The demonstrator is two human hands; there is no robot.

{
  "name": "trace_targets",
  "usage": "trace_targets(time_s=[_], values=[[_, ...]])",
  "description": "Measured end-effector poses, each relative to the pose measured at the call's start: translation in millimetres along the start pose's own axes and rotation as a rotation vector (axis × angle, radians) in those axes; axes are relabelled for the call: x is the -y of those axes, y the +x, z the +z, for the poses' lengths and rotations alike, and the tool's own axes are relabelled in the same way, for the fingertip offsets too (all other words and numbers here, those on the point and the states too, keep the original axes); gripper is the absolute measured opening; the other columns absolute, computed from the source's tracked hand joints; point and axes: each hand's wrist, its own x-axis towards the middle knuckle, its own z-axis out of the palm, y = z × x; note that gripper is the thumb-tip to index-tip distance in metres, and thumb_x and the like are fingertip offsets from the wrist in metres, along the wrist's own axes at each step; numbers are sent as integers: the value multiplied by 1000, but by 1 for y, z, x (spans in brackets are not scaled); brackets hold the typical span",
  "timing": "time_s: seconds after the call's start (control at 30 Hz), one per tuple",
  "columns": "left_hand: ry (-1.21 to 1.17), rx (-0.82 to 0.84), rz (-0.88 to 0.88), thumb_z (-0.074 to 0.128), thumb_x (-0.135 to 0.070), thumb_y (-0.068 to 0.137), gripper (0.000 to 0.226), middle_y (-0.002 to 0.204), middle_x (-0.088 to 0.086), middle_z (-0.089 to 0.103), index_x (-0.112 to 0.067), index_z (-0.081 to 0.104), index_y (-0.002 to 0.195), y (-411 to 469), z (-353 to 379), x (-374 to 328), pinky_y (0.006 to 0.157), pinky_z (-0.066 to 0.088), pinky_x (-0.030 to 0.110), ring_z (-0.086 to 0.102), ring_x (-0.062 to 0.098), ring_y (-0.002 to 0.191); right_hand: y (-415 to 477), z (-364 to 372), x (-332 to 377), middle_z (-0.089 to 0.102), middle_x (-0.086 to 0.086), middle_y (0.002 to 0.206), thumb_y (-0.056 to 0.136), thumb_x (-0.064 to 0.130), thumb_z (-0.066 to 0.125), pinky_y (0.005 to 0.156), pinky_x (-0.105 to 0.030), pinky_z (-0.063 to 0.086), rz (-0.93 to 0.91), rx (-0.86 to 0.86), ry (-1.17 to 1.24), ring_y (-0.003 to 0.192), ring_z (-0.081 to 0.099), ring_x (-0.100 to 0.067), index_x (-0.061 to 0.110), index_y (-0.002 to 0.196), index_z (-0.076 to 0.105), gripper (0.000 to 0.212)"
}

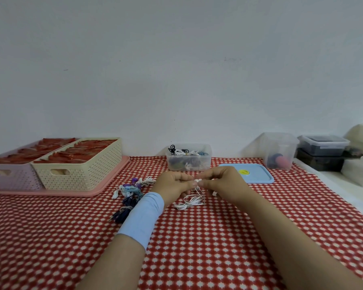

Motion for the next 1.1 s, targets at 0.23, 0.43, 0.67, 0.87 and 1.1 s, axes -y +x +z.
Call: trace_targets(time_s=[0.23,0.43,0.67,0.87,1.1], values=[[-143,63,-12,74,-18,86,13,80,6,72,-19,76,99,2,-2,4,82,57,35,63,14,73,-1,-6,2,75,-2,95,97,23,65,49,-22,41,204,100,292,63,62,-15,18,113,76,21],[-166,136,11,77,-21,83,20,97,14,75,-19,77,103,3,-5,6,95,55,47,65,17,79,0,-8,1,71,-5,91,81,25,71,45,-19,36,271,218,411,64,59,-12,11,109,77,32],[-73,136,54,78,-26,81,8,85,5,76,-31,79,87,0,-6,7,93,56,43,66,15,76,0,-4,0,72,-5,80,84,17,74,45,-20,36,301,180,332,58,60,-11,11,96,76,13],[-235,170,18,77,-17,83,14,92,13,73,-16,79,97,0,-8,7,93,52,45,62,19,77,0,-3,0,72,-5,85,76,26,73,44,-19,33,293,238,424,63,60,-12,9,107,75,35],[-174,173,30,76,-14,83,13,90,11,76,-17,79,96,-2,-8,7,92,56,43,64,19,78,1,-2,-2,72,-8,85,76,24,74,41,-19,35,347,250,403,61,61,-12,9,100,76,28]])
